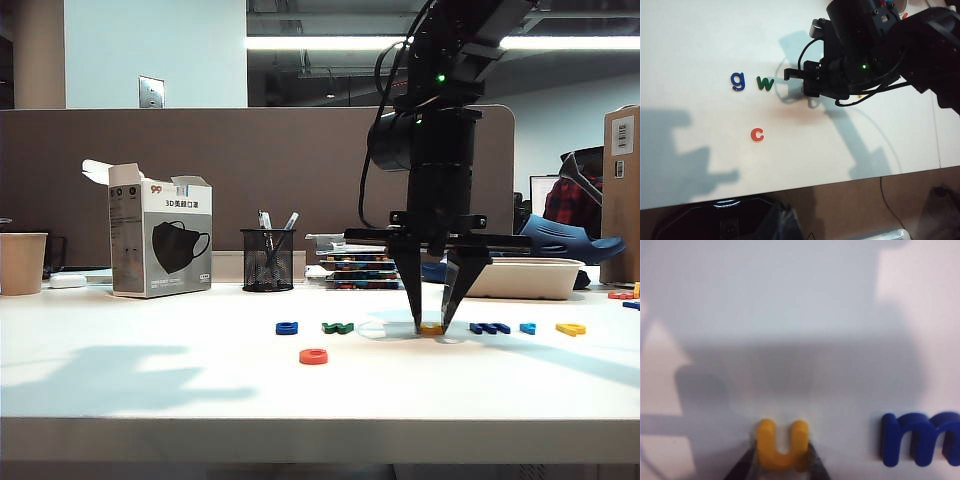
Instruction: Select the appropriate letters from the row of letter magnets placed on the table to arrange into the word "cup".
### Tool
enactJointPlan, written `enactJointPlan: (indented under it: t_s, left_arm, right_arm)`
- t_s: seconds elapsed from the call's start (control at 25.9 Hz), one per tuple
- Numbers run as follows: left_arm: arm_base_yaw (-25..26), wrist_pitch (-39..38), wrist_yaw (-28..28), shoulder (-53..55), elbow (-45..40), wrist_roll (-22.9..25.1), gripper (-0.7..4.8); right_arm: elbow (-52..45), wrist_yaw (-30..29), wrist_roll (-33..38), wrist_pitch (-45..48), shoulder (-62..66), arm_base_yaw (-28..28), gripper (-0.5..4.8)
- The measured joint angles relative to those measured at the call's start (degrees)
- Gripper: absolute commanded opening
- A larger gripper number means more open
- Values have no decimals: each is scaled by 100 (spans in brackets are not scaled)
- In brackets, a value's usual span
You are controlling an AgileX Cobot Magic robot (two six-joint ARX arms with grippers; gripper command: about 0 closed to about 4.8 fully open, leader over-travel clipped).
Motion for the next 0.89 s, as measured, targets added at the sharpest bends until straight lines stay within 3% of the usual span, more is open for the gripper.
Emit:
enactJointPlan:
  t_s: [0.89]
  left_arm:
    - [0,0,2,0,0,0,-5]
  right_arm:
    - [52,-146,7,-267,11,0,103]
